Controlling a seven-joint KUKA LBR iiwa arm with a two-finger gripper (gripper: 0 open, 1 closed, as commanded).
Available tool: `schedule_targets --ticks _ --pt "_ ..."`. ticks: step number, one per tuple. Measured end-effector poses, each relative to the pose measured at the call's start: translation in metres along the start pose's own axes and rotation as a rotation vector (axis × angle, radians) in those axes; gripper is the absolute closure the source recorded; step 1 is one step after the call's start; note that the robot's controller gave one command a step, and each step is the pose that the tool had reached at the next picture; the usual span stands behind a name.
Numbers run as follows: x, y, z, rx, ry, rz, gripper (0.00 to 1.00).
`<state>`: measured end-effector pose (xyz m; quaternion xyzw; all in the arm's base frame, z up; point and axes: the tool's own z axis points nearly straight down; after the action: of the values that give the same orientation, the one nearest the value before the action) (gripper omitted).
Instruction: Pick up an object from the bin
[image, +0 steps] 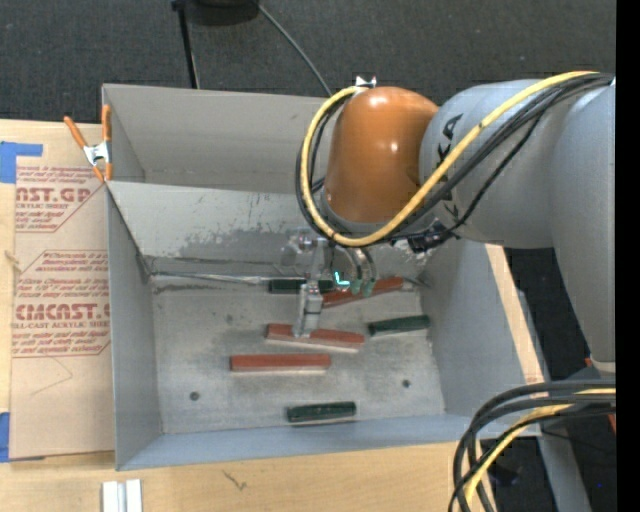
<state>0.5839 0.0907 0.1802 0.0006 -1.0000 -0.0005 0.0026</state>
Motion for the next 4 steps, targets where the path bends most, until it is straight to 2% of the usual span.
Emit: schedule_targets --ticks 1,2,3,4 --pt "-0.002 0.000 -0.004 0.000 -0.007 0.001 0.00" --pt "-0.001 -0.035 0.056 0.001 -0.010 -0.116 0.00" --pt "0.006 -0.065 0.110 -0.002 -0.010 -0.115 0.00" --pt "0.005 -0.064 0.109 -0.001 -0.009 -0.097 0.00"
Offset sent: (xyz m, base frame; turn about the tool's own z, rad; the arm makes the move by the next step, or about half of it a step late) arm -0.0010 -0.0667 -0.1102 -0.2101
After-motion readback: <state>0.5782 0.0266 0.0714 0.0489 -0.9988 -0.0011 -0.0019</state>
